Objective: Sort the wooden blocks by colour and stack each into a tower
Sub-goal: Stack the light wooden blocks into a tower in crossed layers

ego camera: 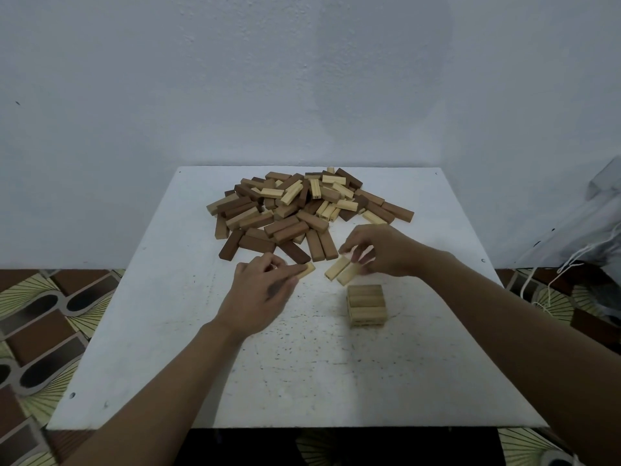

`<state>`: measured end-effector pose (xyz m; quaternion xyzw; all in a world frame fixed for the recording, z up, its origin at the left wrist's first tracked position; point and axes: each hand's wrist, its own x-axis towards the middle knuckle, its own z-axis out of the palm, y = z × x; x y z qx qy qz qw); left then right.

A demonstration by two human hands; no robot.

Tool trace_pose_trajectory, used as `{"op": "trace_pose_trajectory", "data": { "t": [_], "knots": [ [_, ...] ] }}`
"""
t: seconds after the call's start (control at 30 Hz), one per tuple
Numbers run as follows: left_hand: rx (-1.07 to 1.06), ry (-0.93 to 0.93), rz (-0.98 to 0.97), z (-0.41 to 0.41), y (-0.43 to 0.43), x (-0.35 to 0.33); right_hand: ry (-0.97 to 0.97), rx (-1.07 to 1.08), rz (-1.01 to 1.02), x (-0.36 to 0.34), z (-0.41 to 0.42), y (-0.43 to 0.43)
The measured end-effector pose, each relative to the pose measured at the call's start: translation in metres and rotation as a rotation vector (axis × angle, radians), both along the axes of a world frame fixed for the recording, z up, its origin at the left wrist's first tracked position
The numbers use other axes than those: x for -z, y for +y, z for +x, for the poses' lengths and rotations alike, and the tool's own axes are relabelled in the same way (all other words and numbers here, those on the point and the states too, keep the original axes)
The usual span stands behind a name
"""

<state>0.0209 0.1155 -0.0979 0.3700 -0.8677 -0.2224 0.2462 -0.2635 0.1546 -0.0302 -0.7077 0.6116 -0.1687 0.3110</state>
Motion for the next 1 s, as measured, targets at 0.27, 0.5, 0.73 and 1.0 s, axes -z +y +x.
{"op": "trace_pose_trajectory", "data": {
  "t": [0.27,0.5,0.73,1.0],
  "knots": [
    [0.036,-0.007,0.040,0.004,-0.003,0.004,0.141,-0.008,0.004,-0.001,0.021,-0.011],
    [0.092,0.040,0.064,0.006,-0.002,0.003,0.159,-0.058,-0.042,-0.002,0.041,-0.008],
    [0.097,0.129,0.129,0.007,-0.004,0.002,0.171,-0.150,-0.054,-0.012,0.065,-0.010],
    [0.076,0.009,0.115,0.007,-0.002,-0.003,0.103,-0.064,-0.008,-0.015,0.065,0.000]
  ]
}}
